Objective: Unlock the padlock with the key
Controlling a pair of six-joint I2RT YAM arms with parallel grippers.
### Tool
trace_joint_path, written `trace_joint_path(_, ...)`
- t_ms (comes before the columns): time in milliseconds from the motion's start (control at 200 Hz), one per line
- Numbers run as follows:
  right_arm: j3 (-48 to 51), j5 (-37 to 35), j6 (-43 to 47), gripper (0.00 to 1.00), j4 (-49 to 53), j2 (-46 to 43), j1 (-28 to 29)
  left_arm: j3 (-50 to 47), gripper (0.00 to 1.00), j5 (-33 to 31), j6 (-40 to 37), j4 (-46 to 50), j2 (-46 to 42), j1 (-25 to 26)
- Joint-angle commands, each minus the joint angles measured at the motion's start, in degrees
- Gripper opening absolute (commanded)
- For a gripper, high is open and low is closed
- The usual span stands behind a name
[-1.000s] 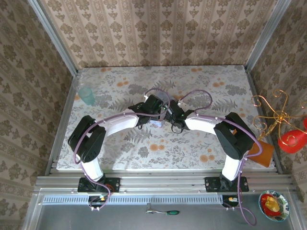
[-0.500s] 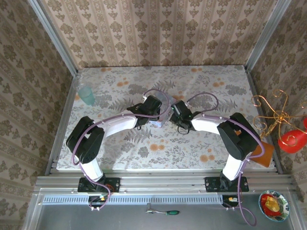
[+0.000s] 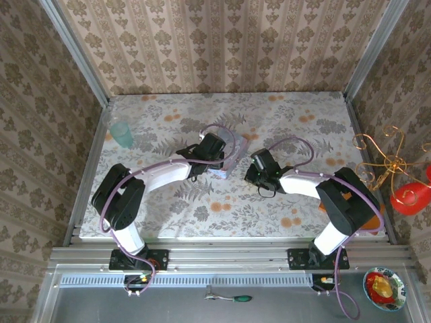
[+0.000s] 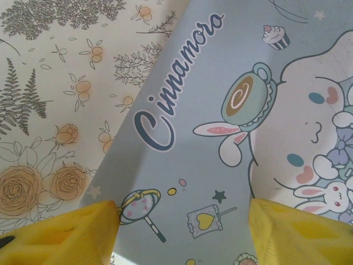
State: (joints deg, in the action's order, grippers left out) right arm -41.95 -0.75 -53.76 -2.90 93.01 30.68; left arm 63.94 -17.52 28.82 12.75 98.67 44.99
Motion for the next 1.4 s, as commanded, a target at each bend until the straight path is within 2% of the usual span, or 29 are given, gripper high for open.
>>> trace_joint_path(0, 1.00, 3.57, 2.64, 0.07, 0.32, -2.02, 0.79, -3.32, 0.66, 4.72, -0.86, 8.66, -1.37, -1.22)
trace_joint_path(120, -0.69, 6.32, 7.57, 0.14, 5.18, -2.69, 2.37, -4.39, 0.69, 5.19, -2.78, 7.55, -7.00, -1.52)
trace_joint_path(200, -1.11, 5.67, 10.21, 0.24, 8.06, -3.80, 3.00, -7.42, 0.71, 5.21, -3.28, 3.98, -11.43, -2.86)
trace_joint_path(265, -0.98, 4.01, 12.53, 0.43, 9.67, -5.33, 2.99, -10.69, 0.72, 4.64, -3.50, 1.18, -14.84, -4.70)
trace_joint_path(280, -1.02, 3.35, 13.21, 0.51, 10.36, -5.69, 2.99, -11.28, 0.73, 4.30, -3.60, 0.75, -15.62, -5.14)
trace_joint_path(300, -1.10, 2.38, 14.07, 0.55, 11.26, -6.27, 2.99, -12.37, 0.73, 3.75, -3.74, 0.34, -16.72, -5.69)
trace_joint_path(320, -1.26, 1.36, 15.10, 0.71, 12.18, -6.86, 3.01, -13.28, 0.80, 3.34, -4.03, -0.09, -17.79, -6.20)
trace_joint_path(330, -1.35, 0.93, 15.55, 0.89, 12.62, -7.16, 2.99, -13.73, 0.80, 3.21, -4.21, -0.16, -18.38, -6.42)
trace_joint_path(335, -1.36, 0.75, 15.89, 0.95, 12.86, -7.28, 2.99, -13.96, 0.81, 3.11, -4.34, -0.35, -18.67, -6.59)
trace_joint_path(355, -1.53, -0.19, 17.02, 1.00, 13.86, -7.94, 2.99, -14.87, 0.82, 2.68, -4.76, -0.67, -19.81, -7.18)
trace_joint_path(435, -2.51, -2.82, 22.16, 1.00, 16.62, -10.53, 2.60, -18.37, 0.89, 0.55, -6.67, -1.67, -24.94, -9.12)
trace_joint_path(525, -3.67, -6.97, 29.20, 1.00, 18.45, -14.41, 2.52, -22.43, 0.98, -5.33, -9.33, -2.75, -31.39, -10.90)
trace_joint_path(645, -2.61, -16.67, 39.57, 1.00, 16.71, -20.32, 2.46, -28.20, 1.00, -15.61, -14.12, -6.33, -38.10, -13.34)
trace_joint_path(770, 4.39, -30.30, 52.81, 1.00, 3.21, -24.15, 2.11, -34.85, 1.00, -25.44, -22.84, -15.43, -42.88, -14.92)
trace_joint_path(870, 10.63, -35.86, 61.32, 1.00, -8.64, -24.54, 0.66, -40.82, 1.00, -26.17, -31.35, -27.51, -44.60, -16.65)
trace_joint_path(945, 14.83, -33.86, 64.24, 1.00, -16.31, -23.11, -2.24, -44.17, 1.00, -23.21, -34.52, -33.84, -44.04, -18.43)
trace_joint_path(1060, 17.77, -27.83, 62.31, 1.00, -21.76, -19.81, -8.33, -48.35, 1.00, -15.39, -37.58, -43.50, -39.69, -23.14)
trace_joint_path(1150, 19.96, -24.45, 66.27, 1.00, -28.11, -19.32, -9.64, -49.93, 1.00, -12.15, -39.00, -51.17, -34.15, -25.42)
trace_joint_path(1210, 21.74, -19.98, 67.29, 1.00, -32.92, -19.51, -11.66, -49.96, 1.00, -8.08, -39.77, -55.16, -30.65, -27.27)
trace_joint_path(1305, 22.62, -9.94, 66.05, 1.00, -34.69, -20.42, -16.67, -47.26, 1.00, -3.44, -38.70, -55.02, -27.09, -29.31)
trace_joint_path(1390, 24.34, -4.56, 65.06, 1.00, -39.49, -20.45, -19.58, -46.53, 1.00, 1.23, -37.49, -59.13, -23.86, -32.32)
